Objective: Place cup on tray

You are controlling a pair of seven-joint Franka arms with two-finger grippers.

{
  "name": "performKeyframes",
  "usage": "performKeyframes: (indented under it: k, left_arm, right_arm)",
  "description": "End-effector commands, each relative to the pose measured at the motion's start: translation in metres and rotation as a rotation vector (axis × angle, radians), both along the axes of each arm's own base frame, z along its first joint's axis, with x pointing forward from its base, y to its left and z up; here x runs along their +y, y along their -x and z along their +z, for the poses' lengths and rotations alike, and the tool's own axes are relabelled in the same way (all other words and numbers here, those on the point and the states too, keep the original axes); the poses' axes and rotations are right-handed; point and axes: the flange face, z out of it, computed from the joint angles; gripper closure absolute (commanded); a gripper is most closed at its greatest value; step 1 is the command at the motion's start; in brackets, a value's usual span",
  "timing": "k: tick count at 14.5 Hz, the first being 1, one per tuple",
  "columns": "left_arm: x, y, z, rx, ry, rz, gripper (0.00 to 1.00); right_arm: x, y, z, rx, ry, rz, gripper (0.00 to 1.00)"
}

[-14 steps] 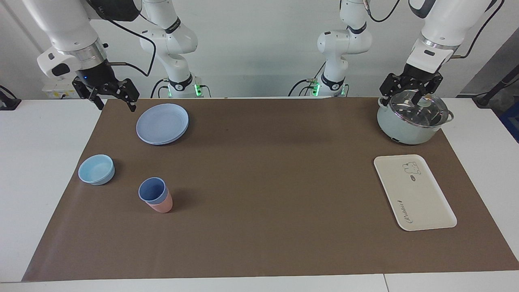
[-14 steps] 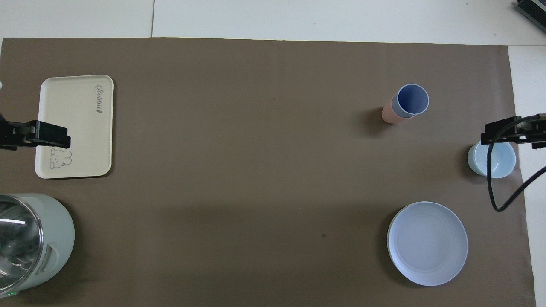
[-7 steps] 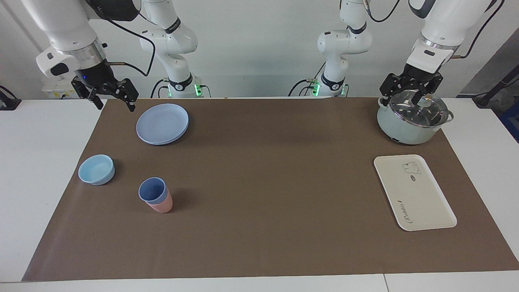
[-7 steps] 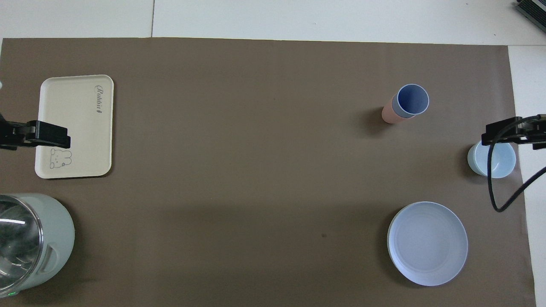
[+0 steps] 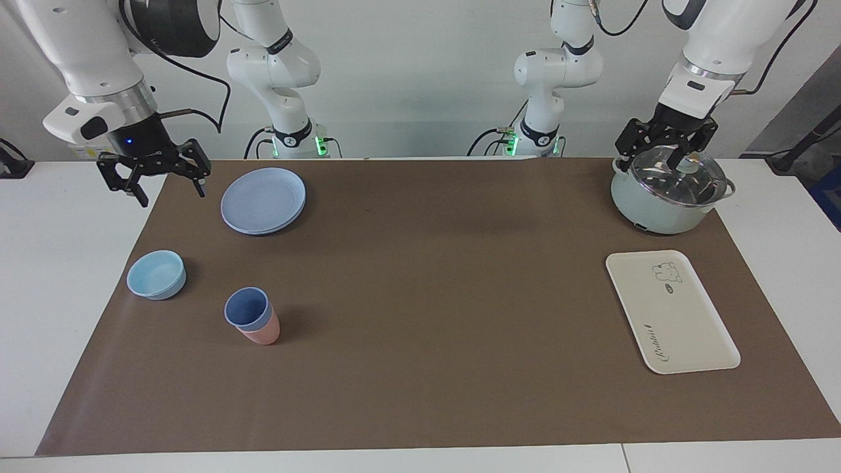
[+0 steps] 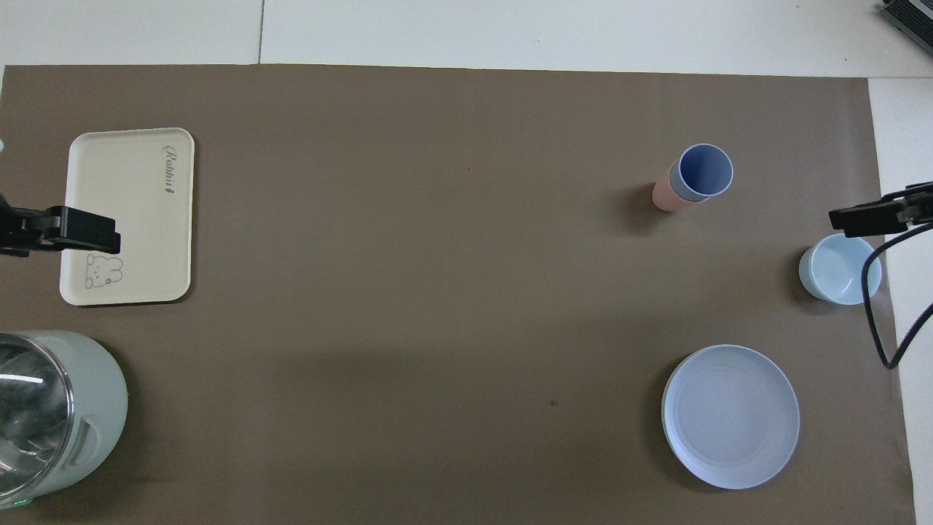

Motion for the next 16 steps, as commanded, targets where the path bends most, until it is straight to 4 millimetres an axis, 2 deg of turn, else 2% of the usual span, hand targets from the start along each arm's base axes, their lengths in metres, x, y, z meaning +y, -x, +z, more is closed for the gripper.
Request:
performKeyframes:
  k: [1, 4, 8, 12, 14, 16]
  left_arm:
    - [0.002, 0.005, -0.002, 0.001, 0.004, -0.003, 0.00]
    - [0.002, 0.005, -0.002, 0.001, 0.004, -0.003, 0.00]
    - [0.002, 0.005, -0.002, 0.001, 0.004, -0.003, 0.00]
    - [0.002, 0.005, -0.002, 0.001, 0.004, -0.003, 0.00]
    - [0.002, 0.005, -0.002, 0.001, 0.004, -0.003, 0.00]
    - [0.002, 0.005, -0.002, 0.001, 0.004, -0.003, 0.00]
  right_arm:
    - [-0.028, 0.000, -0.013, -0.119, -0.069, 0.177, 0.00]
    - [-0.045, -0.001, -0.041, -0.189, -0.195, 0.272, 0.00]
    - [-0.045, -0.013, -0.086, -0.286, -0.279, 0.404, 0.00]
    - [-0.064, -0.034, -0.153, -0.362, -0.369, 0.550, 0.00]
    - [-0.072, -0.040, -0.178, -0.361, -0.376, 0.569, 0.00]
    - [-0.088, -0.046, -0.214, -0.383, -0.420, 0.572, 0.00]
